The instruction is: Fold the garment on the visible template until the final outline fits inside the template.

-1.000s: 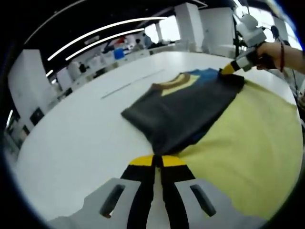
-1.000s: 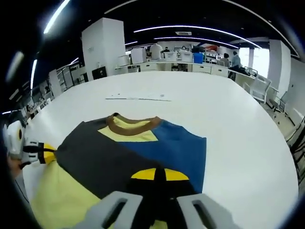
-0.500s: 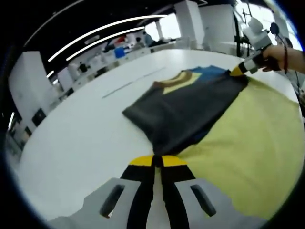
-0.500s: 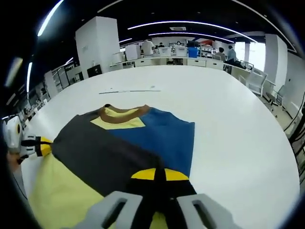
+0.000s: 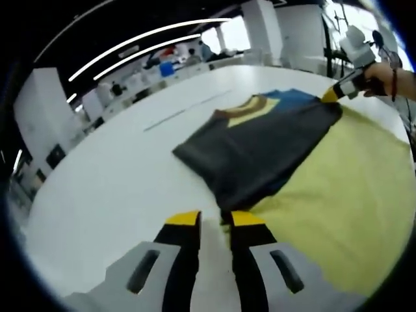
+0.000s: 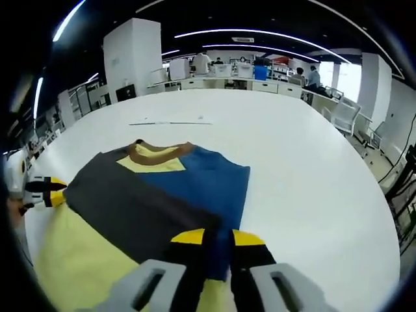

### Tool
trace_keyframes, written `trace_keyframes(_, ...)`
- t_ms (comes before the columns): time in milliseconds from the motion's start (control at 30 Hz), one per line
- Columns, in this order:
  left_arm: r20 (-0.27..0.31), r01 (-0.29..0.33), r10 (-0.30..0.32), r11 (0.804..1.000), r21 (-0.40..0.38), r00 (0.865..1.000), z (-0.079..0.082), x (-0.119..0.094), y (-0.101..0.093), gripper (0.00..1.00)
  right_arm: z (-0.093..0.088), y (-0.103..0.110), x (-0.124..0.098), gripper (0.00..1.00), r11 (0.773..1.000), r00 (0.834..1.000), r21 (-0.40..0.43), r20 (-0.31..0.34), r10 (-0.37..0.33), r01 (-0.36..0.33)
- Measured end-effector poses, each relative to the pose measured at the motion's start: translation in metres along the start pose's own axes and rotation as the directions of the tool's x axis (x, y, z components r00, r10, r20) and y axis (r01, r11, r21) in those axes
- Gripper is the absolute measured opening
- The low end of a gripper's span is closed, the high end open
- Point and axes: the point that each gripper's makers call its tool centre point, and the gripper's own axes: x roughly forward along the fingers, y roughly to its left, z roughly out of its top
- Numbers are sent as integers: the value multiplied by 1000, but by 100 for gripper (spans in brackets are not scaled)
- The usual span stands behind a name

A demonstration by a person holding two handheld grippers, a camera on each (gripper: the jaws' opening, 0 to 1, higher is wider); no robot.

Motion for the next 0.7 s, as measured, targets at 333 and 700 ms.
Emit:
trace_keyframes(333, 38, 64, -61, 992, -107, 997, 1, -21, -3, 50, 1, 25, -24, 61, 992, 992, -6, 2, 123, -123)
trace_keyframes(700, 81, 127, -120, 988, -92, 990, 7, -56, -13, 79, -18, 37, -71, 86, 979, 978, -6, -40, 204, -204)
